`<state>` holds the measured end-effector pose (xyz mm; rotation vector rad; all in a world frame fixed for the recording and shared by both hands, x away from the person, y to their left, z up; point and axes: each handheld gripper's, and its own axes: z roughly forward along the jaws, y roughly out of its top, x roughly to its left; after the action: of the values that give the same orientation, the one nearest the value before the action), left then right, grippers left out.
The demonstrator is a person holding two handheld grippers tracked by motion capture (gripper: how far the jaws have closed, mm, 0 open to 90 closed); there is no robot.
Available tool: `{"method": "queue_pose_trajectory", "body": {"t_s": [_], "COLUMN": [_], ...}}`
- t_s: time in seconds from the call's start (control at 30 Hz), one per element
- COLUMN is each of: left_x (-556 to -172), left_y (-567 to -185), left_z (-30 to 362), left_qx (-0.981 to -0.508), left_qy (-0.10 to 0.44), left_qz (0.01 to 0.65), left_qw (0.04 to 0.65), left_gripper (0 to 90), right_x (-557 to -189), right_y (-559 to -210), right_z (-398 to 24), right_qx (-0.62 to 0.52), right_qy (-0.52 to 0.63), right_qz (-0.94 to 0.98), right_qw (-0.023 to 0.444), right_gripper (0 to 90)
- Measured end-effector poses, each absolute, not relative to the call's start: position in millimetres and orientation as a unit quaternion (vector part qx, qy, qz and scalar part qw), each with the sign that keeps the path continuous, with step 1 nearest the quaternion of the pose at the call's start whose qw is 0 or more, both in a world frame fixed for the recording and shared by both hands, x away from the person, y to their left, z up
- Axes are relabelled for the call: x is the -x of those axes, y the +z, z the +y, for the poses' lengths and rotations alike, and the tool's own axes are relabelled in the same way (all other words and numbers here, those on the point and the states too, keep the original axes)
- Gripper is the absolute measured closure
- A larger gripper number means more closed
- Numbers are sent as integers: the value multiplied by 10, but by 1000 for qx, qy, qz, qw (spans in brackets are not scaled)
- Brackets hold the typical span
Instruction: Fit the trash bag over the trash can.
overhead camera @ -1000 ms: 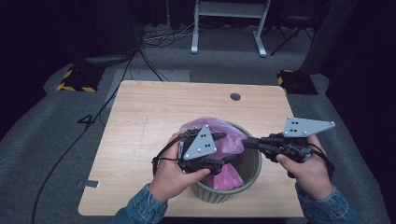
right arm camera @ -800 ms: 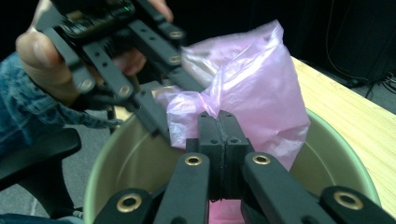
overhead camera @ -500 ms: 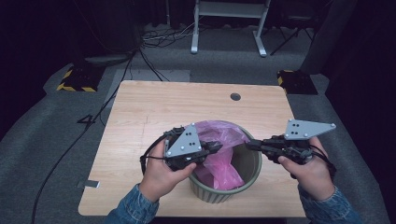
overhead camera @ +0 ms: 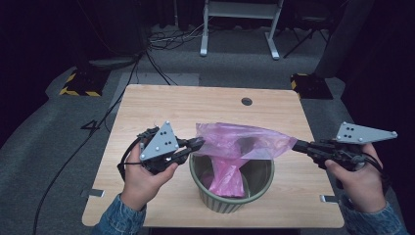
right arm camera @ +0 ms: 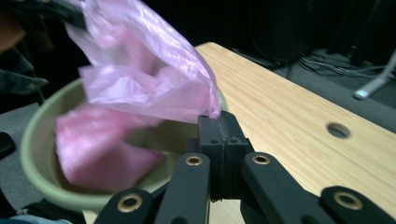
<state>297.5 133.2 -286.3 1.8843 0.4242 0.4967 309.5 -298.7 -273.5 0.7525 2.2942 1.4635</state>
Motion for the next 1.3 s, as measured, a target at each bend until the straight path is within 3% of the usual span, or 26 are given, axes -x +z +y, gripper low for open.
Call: {"method": "queue_pose_trajectory", "body": {"t_s": [0.63, 0.8, 0.83, 0.93, 0.97, 1.03, 1.1, 1.17, 1.3], "left_x": [-3064, -3099, -3099, -3108, -3108, -3116, -3120, -3127, -3121], "left_y": [-2937, -2961, -2965, -2968, -2968, -2976, -2979, -2991, -3009], "left_z": [1703, 1746, 1716, 1689, 1689, 1683, 1686, 1687, 1683], "left_qx": [-786, -782, -783, -783, -783, -781, -781, -780, -778], "left_qy": [260, 247, 245, 243, 243, 243, 244, 242, 240], "left_qz": [234, 236, 230, 227, 227, 229, 229, 231, 233], "left_qw": [509, 521, 523, 526, 526, 527, 527, 529, 531], "left_gripper": [892, 891, 891, 890, 890, 889, 888, 878, 863], "right_x": [-2975, -2943, -2934, -2944, -2944, -2976, -2983, -3019, -3046], "right_y": [-2931, -2940, -2926, -2882, -2882, -2809, -2789, -2718, -2674], "right_z": [-3608, -3673, -3654, -3595, -3595, -3485, -3458, -3335, -3203], "right_qx": [-337, -331, -321, -308, -308, -291, -286, -274, -264], "right_qy": [463, 468, 477, 483, 483, 491, 493, 502, 504], "right_qz": [802, 804, 803, 799, 799, 793, 793, 788, 784], "right_qw": [171, 160, 160, 182, 182, 211, 215, 230, 247], "right_gripper": [900, 900, 798, 664, 664, 533, 519, 445, 464]}}
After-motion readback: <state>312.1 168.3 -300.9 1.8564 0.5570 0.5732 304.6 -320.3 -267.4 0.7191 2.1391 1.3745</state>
